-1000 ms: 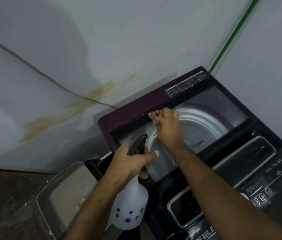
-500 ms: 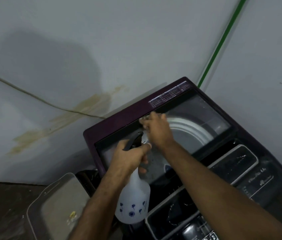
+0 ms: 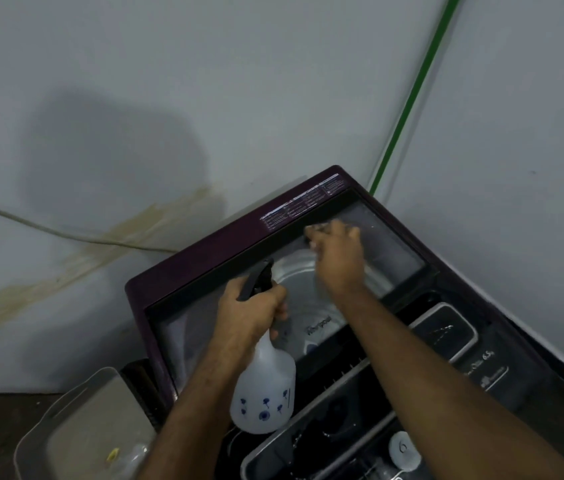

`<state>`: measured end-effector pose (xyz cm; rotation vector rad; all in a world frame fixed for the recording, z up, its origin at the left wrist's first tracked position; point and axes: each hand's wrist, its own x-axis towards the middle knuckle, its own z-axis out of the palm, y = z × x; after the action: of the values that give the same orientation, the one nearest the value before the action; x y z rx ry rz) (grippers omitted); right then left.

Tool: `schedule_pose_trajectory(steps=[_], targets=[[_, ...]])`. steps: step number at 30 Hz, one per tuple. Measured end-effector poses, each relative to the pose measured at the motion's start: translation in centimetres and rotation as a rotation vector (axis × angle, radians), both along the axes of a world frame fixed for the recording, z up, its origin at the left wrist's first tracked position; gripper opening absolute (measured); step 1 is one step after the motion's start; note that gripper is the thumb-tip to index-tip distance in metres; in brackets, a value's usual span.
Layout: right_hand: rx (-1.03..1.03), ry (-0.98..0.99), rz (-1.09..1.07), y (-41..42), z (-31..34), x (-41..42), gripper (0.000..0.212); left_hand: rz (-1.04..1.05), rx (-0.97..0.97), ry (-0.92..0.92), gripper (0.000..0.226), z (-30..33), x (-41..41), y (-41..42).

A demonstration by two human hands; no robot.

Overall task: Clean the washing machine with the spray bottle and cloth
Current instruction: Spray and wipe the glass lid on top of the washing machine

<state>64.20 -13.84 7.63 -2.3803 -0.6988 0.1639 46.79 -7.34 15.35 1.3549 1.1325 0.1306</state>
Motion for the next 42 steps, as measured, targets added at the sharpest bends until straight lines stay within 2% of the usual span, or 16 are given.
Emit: schedule_pose_trajectory(steps=[3,6,9,11,13,15,18,19,21,24,26,28,32,38,40,42], targets=[[-0.04,-0.012,0.317,0.3,0.3,-4.3,0.024,-0.034,-0.003,-0.015,0.028,0.1,1.3,-0.6],[-0.035,-0.164,0.425,-2.8,0.5,-4.2,0.034,-0.025,-0.055,-0.008,0.035,0.3,1.9,-0.8],[-0.117,-0.237,0.302,-3.7,0.0,0.5,0.038,-0.02,-0.076,-0.009,0.03,0.9,2.2,-1.2],[-0.133,-0.189,0.127,-2.0,-0.5,3.2,0.033,-0.021,-0.071,-0.008,0.033,1.1,2.5,-1.5],[-0.128,-0.095,0.086,0.4,-0.9,3.3,0.034,-0.036,-0.083,0.009,0.042,1.2,2.9,-1.5],[-0.161,-0.068,0.244,1.3,-1.3,2.5,0.047,-0.056,-0.109,0.024,0.048,1.3,3.4,-1.4],[-0.156,-0.192,0.595,-1.7,-1.4,2.8,0.026,-0.08,-0.132,0.023,0.051,1.5,4.5,-1.5],[-0.118,-0.197,0.643,-3.0,-1.4,3.7,0.028,-0.086,-0.13,0.02,0.049,1.6,5.0,-1.5],[-0.088,-0.167,0.549,-4.4,-1.6,6.2,0.036,-0.083,-0.115,0.005,0.045,1.5,5.9,-1.5],[0.04,-0.075,0.183,-2.8,-2.3,9.9,0.043,-0.087,-0.076,-0.015,0.04,1.6,7.1,-1.9],[0.07,-0.05,0.072,-0.3,-2.1,11.1,0.041,-0.082,-0.068,-0.023,0.038,1.8,7.7,-2.2],[0.008,-0.074,0.149,0.9,-1.6,10.6,0.031,-0.079,-0.099,-0.033,0.038,2.1,8.2,-2.7],[-0.062,-0.131,0.555,-2.2,-1.8,9.9,0.032,-0.139,-0.11,-0.033,0.036,2.3,8.7,-3.3],[-0.079,-0.138,0.186,-2.4,-1.6,13.8,0.028,-0.203,-0.143,-0.049,0.021,2.6,9.7,-4.6],[-0.078,-0.155,0.237,-1.8,-1.1,12.3,0.03,-0.203,-0.154,-0.05,0.025,2.6,10.2,-5.4],[-0.134,-0.193,0.401,-3.4,-1.2,10.7,0.035,-0.215,-0.156,-0.051,0.024,2.5,10.7,-5.9]])
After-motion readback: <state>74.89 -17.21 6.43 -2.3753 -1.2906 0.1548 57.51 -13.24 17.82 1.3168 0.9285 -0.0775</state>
